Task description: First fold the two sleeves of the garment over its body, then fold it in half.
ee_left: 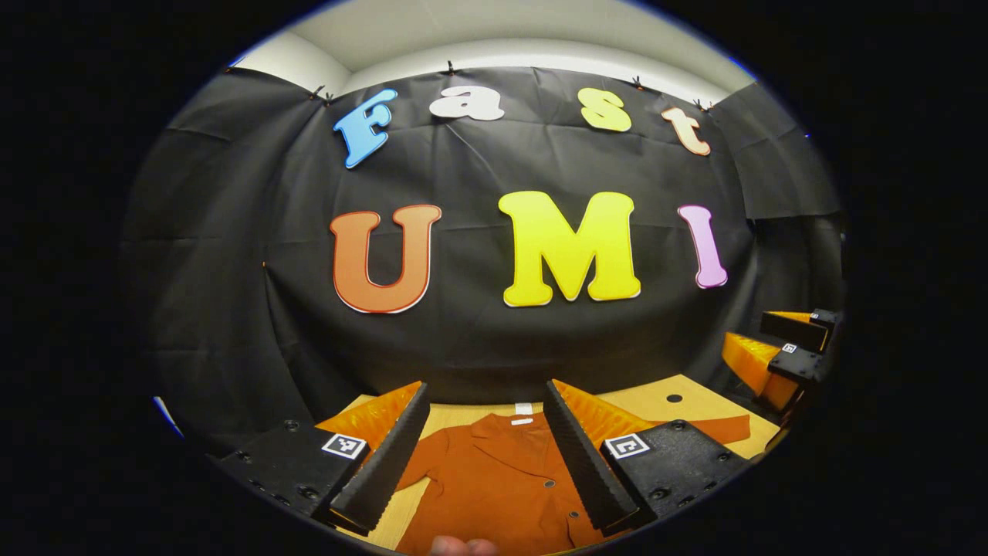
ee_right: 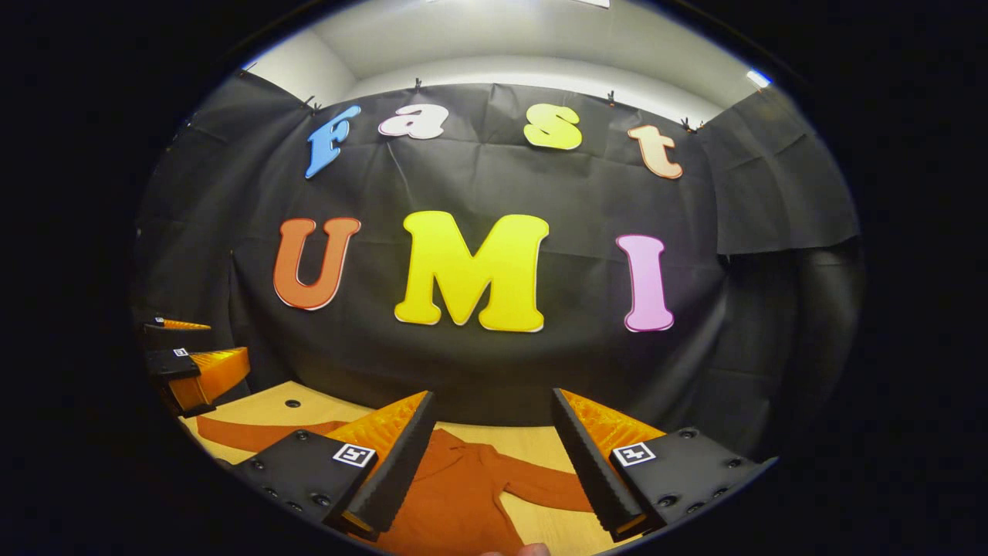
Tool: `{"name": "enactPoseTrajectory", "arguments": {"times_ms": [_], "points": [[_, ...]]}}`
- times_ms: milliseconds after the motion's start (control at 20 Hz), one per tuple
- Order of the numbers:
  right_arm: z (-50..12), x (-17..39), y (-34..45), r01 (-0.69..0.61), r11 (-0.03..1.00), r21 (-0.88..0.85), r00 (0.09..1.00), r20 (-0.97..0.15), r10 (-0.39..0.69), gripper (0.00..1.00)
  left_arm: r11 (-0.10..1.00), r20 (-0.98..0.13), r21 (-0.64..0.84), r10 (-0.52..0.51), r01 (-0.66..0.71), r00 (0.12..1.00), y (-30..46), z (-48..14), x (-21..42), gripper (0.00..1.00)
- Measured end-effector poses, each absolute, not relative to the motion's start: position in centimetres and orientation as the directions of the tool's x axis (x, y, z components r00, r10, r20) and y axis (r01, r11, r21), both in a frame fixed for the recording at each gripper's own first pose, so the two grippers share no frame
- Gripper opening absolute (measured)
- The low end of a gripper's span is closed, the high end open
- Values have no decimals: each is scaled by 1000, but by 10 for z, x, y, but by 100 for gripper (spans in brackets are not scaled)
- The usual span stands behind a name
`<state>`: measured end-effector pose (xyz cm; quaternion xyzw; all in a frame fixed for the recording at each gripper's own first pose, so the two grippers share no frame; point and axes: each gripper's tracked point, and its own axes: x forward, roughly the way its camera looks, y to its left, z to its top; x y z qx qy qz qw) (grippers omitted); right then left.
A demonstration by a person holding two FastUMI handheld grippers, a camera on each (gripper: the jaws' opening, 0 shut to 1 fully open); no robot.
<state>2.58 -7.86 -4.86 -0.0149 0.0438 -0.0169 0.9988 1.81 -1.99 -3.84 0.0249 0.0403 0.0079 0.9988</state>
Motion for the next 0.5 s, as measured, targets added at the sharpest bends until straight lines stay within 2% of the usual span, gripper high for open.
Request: {"name": "enactPoseTrajectory", "arguments": {"times_ms": [300,500], "points": [[-115,30,-183,129,989,-69,967,-212,-141,95,996,-158,79,-23,35,987,-48,-63,21,96],[-184,45,-247,155,988,-27,922,-354,-154,95,993,-181,112,-28,49,983,-63,-70,27,96]]}}
